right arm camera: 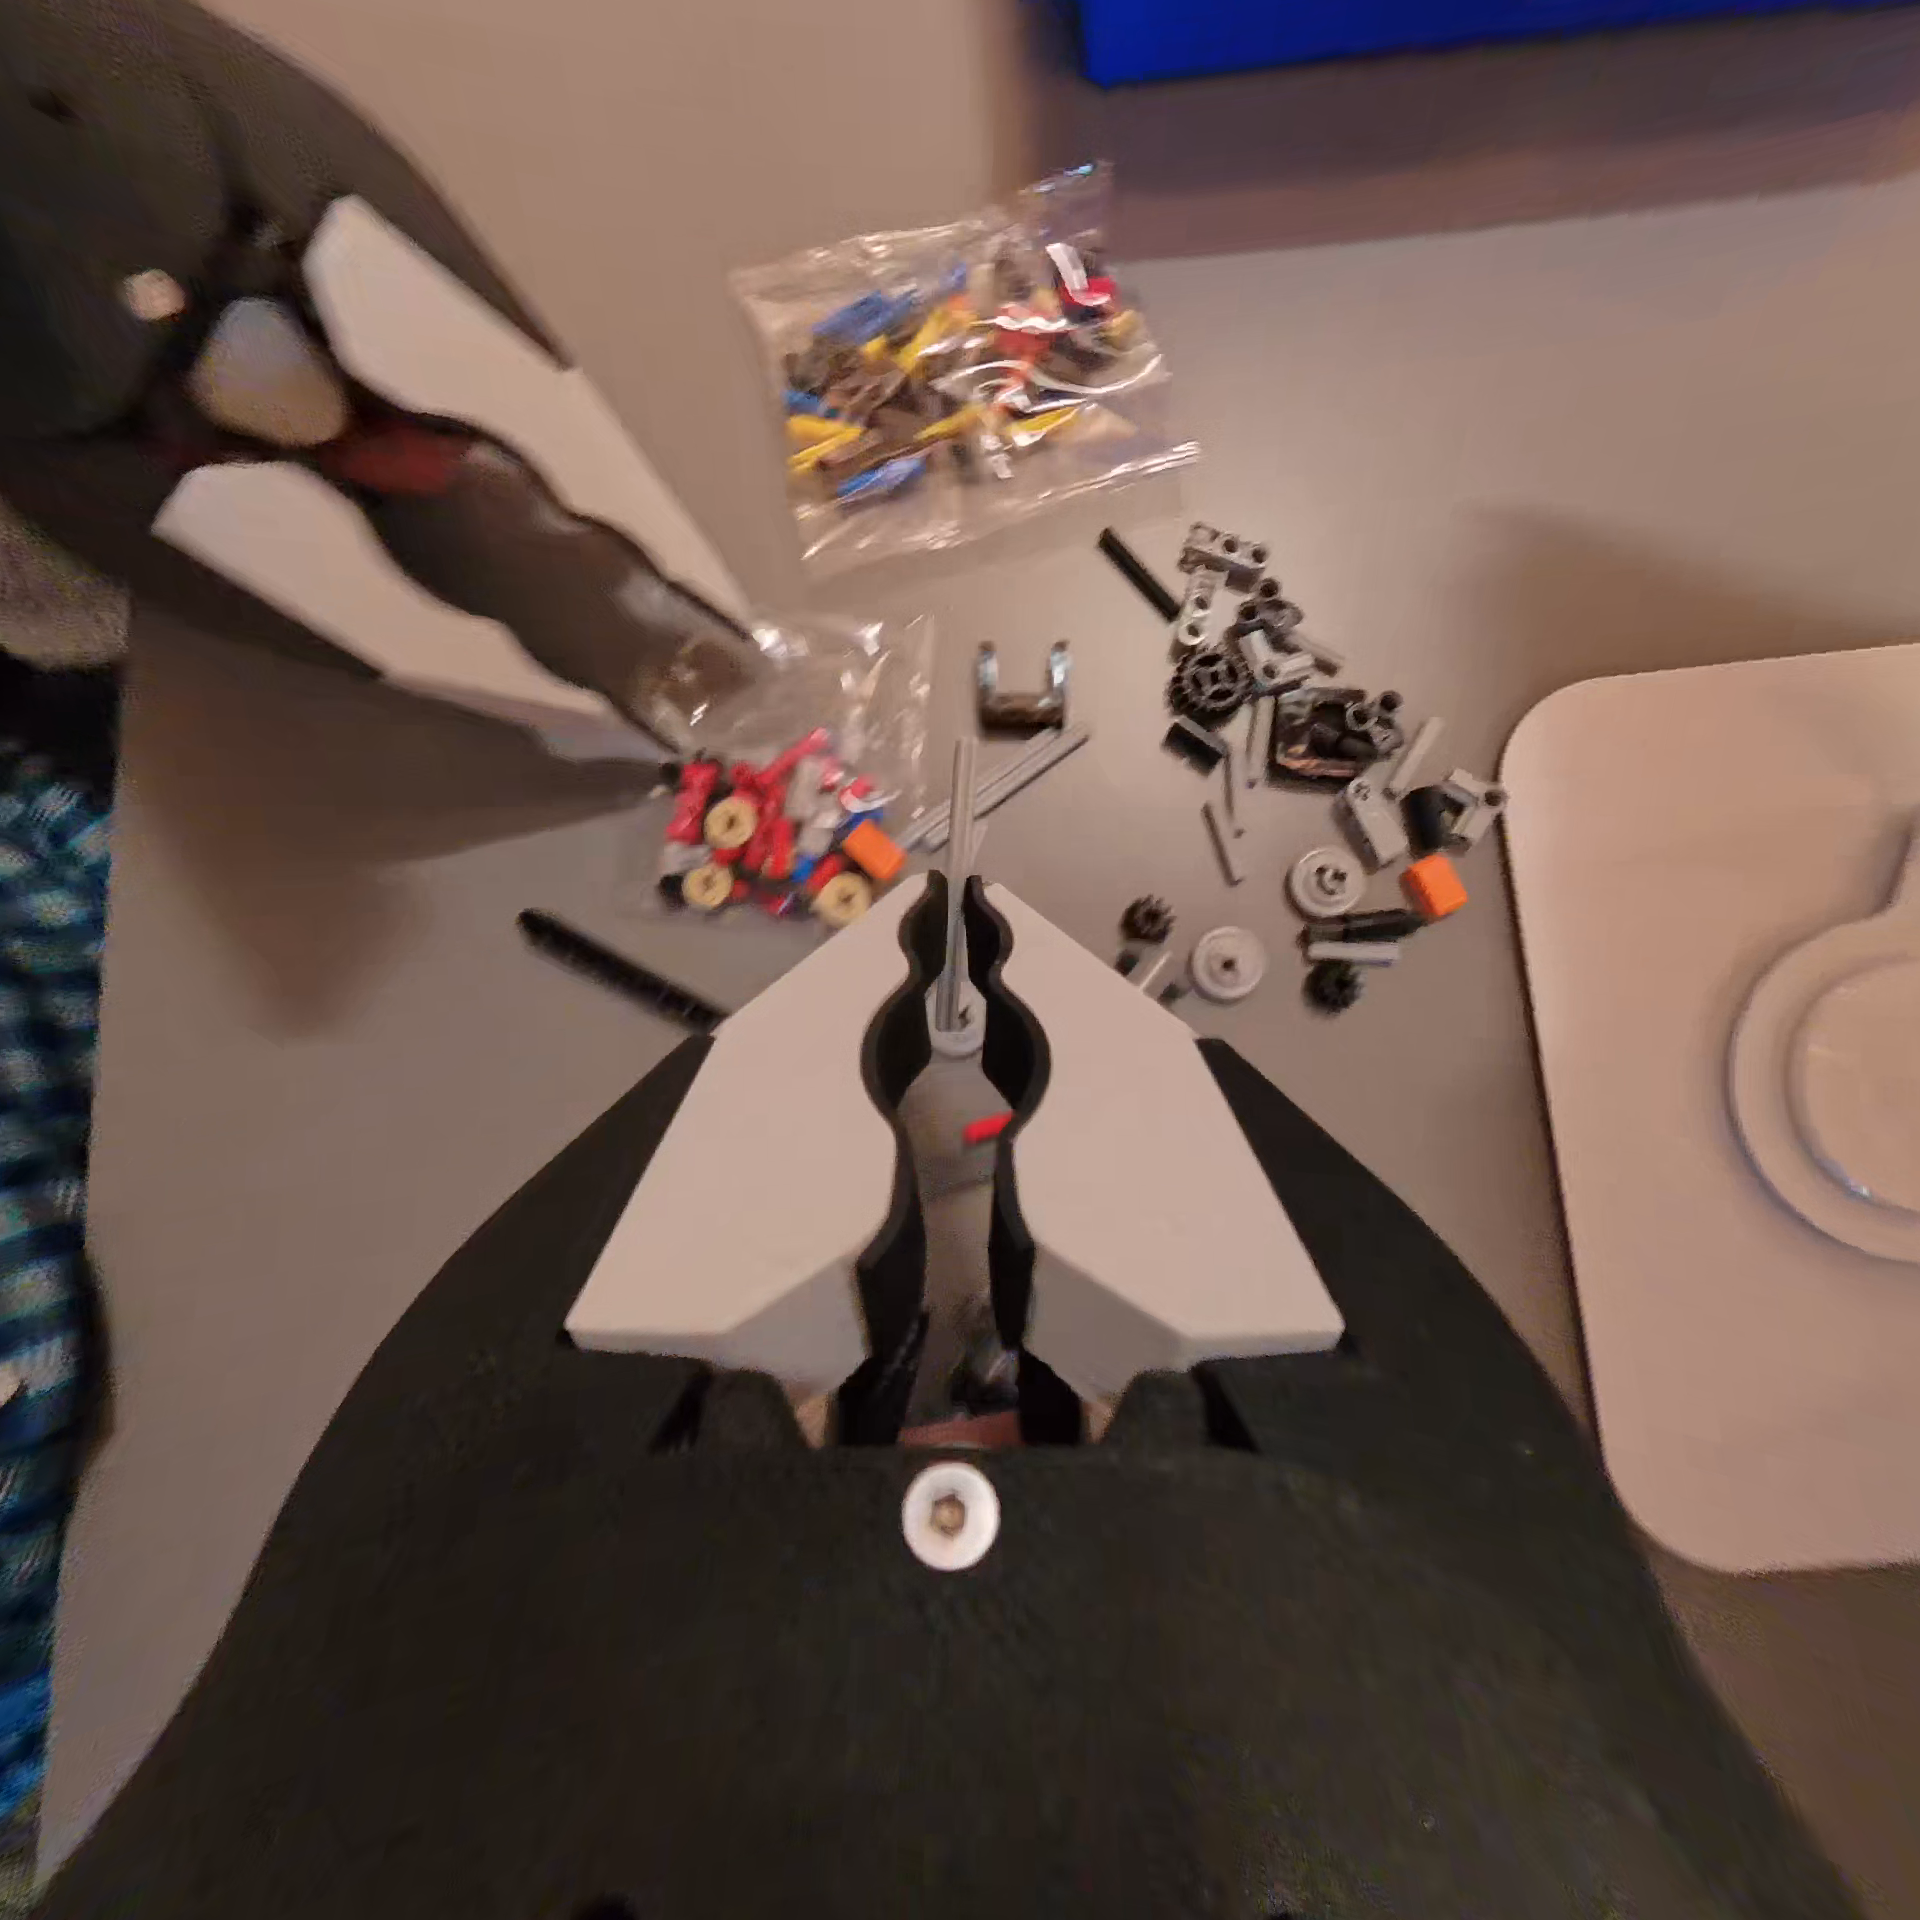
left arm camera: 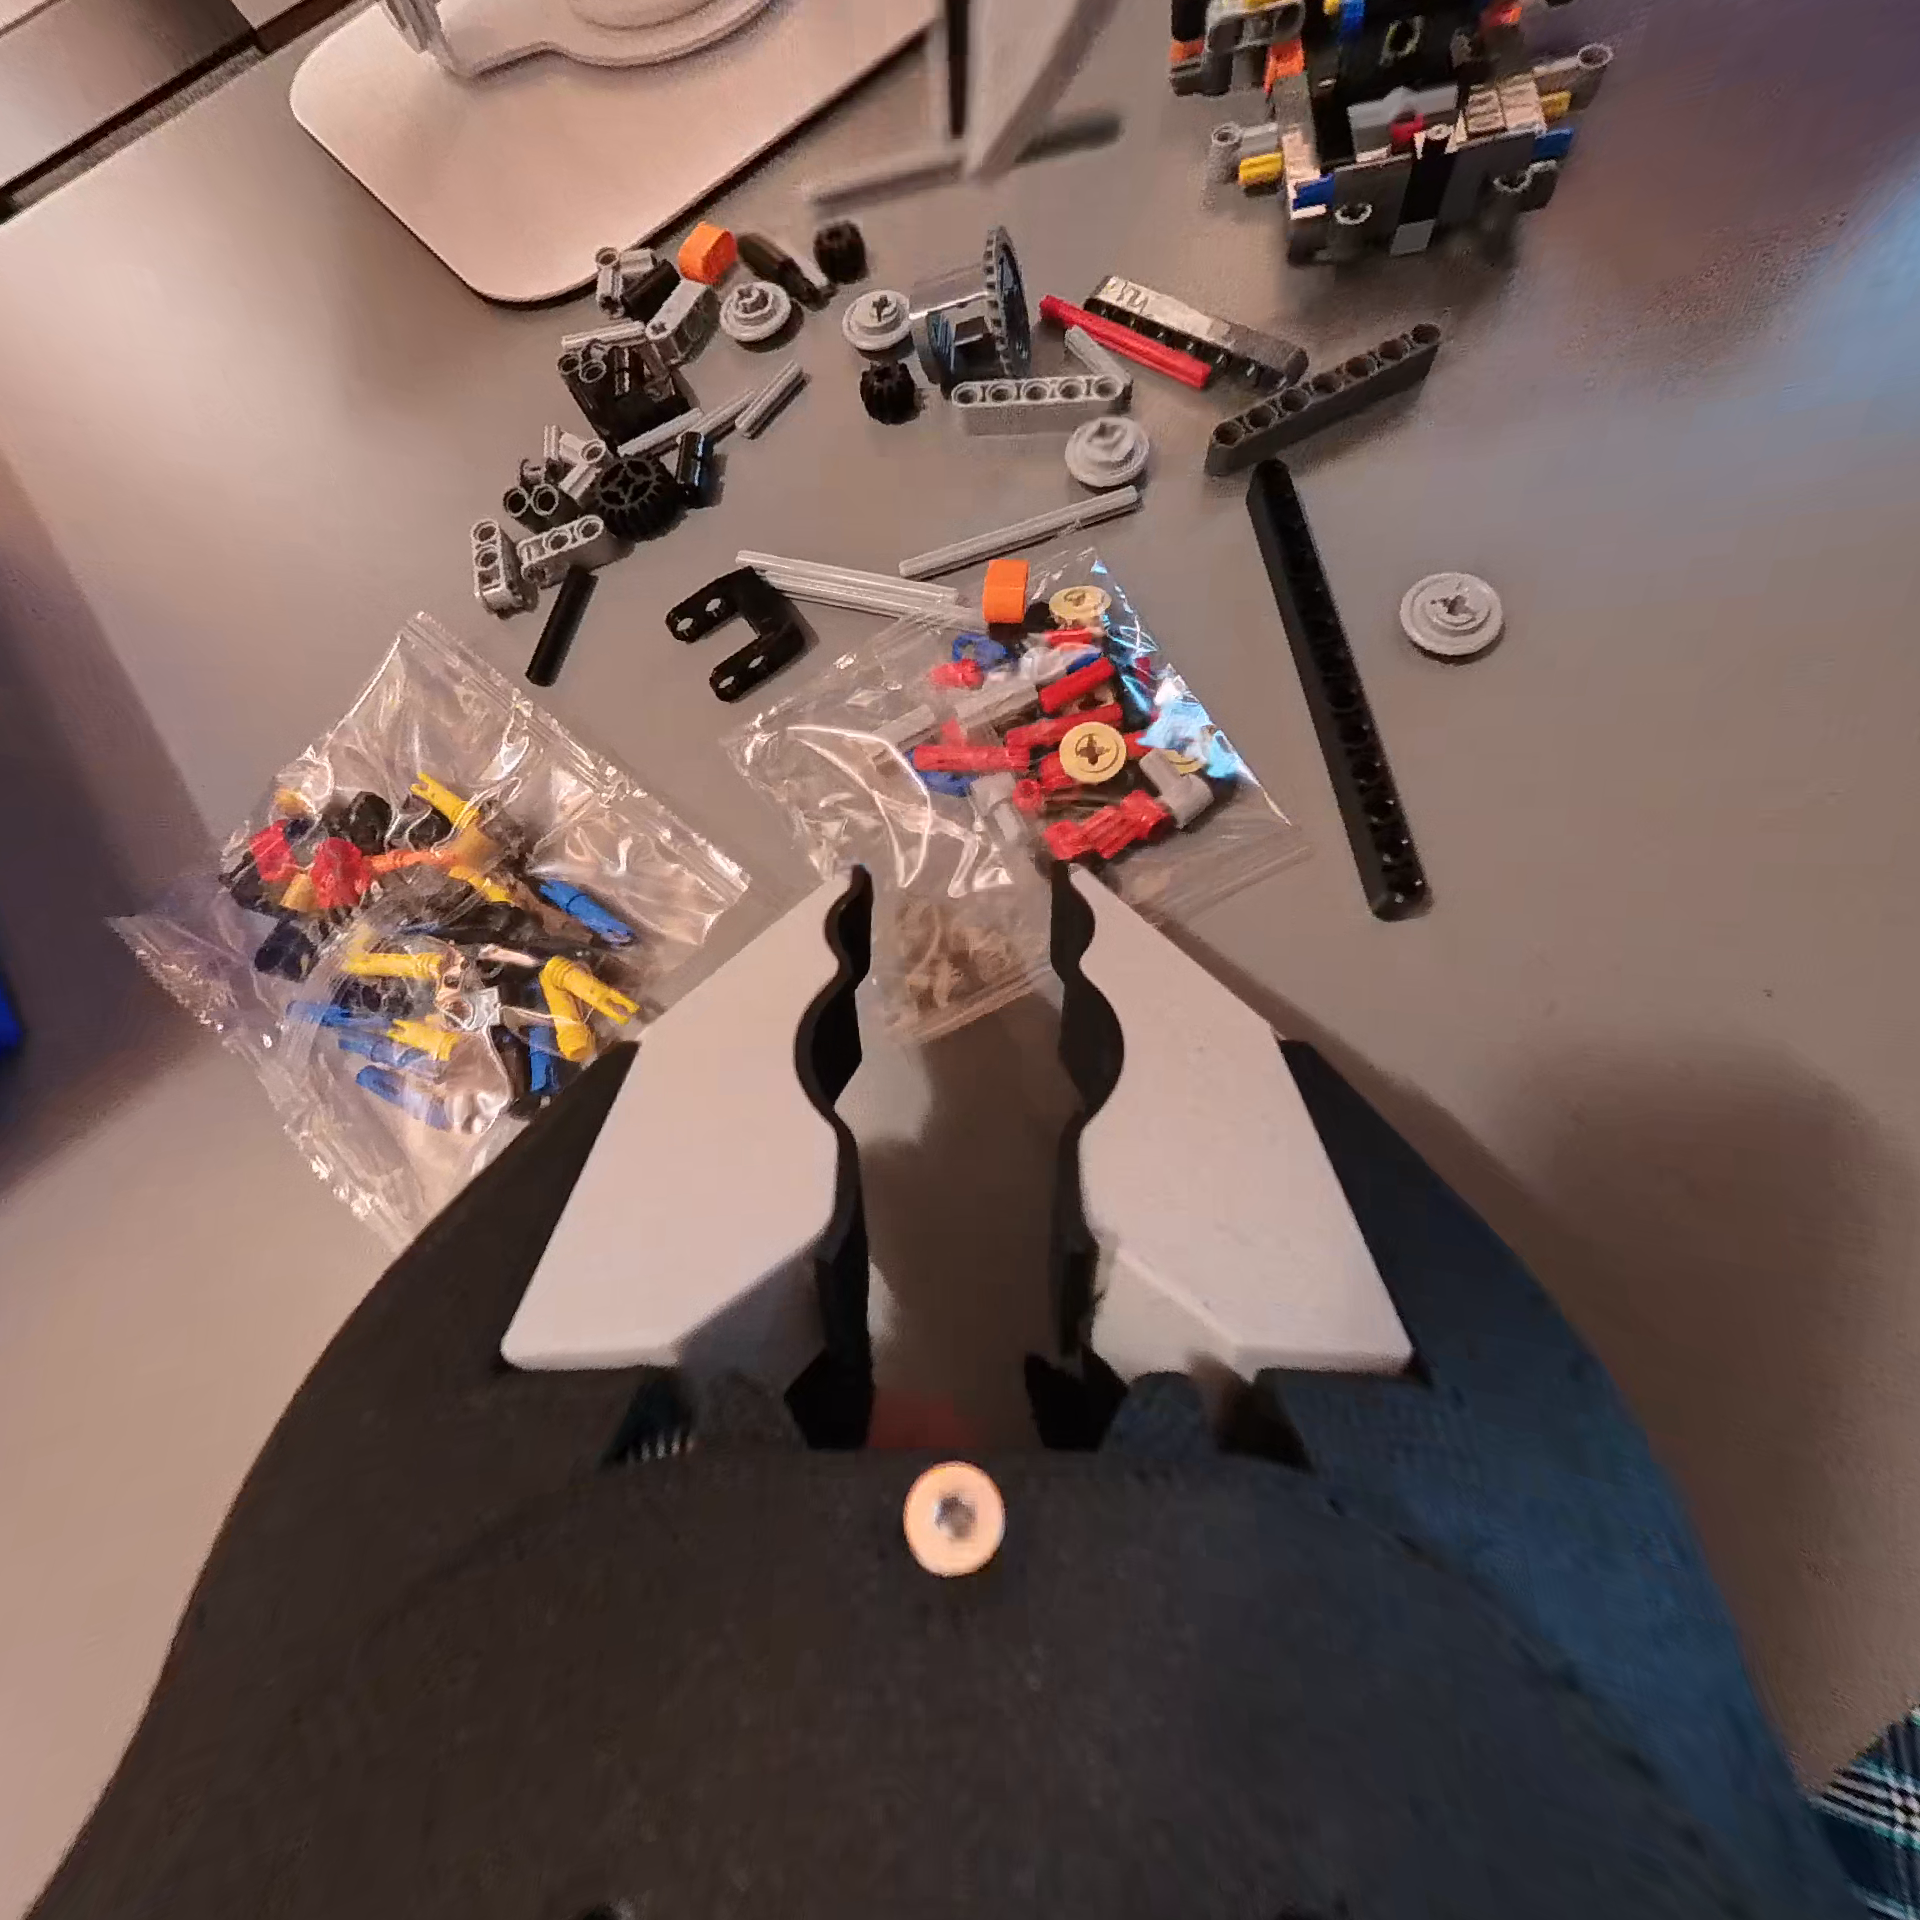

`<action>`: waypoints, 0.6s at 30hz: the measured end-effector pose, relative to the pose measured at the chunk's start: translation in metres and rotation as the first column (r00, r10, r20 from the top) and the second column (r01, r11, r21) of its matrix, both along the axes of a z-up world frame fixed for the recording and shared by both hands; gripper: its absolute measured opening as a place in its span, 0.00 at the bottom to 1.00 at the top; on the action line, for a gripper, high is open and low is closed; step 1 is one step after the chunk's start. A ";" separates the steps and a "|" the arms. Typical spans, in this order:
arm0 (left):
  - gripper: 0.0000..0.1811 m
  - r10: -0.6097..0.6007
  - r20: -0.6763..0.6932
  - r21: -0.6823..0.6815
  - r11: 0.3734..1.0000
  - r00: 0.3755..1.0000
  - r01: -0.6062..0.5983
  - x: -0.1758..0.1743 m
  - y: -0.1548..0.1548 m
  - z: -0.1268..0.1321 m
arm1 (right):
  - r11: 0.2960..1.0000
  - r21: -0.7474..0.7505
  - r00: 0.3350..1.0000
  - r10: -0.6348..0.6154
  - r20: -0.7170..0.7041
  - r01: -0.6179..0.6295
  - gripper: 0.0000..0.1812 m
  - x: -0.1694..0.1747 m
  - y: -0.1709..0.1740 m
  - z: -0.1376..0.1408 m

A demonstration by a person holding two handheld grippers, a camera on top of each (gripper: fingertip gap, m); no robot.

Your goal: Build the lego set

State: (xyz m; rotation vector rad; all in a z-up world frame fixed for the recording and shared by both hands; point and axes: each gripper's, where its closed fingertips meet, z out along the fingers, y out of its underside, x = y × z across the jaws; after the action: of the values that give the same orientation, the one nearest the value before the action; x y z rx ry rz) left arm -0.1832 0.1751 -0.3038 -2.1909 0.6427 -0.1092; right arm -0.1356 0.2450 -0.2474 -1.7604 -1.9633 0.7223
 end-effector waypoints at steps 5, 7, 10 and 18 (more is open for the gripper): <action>0.17 0.014 -0.044 -0.021 1.000 0.999 -0.015 -0.004 0.004 -0.007 | 0.994 0.030 0.993 0.102 0.056 -0.104 0.00 0.056 -0.047 -0.006; 0.16 0.033 -0.057 -0.018 0.999 0.998 -0.034 -0.008 0.006 -0.007 | 0.988 0.035 0.985 0.147 0.090 -0.150 0.00 0.073 -0.066 -0.018; 0.15 0.052 -0.064 -0.025 0.998 0.997 -0.054 -0.014 0.005 -0.008 | 0.980 0.034 0.969 0.190 0.157 -0.197 0.00 0.092 -0.088 -0.044; 0.16 0.047 -0.086 -0.035 0.998 0.995 -0.050 -0.016 0.001 -0.009 | 0.974 0.066 0.964 0.201 0.176 -0.215 0.07 0.101 -0.097 -0.068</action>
State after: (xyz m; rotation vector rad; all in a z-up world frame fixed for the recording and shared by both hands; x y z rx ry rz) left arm -0.1991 0.1762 -0.3129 -2.2556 0.6392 -0.0025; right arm -0.0349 0.1483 -0.3154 -1.6276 -2.2832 0.5616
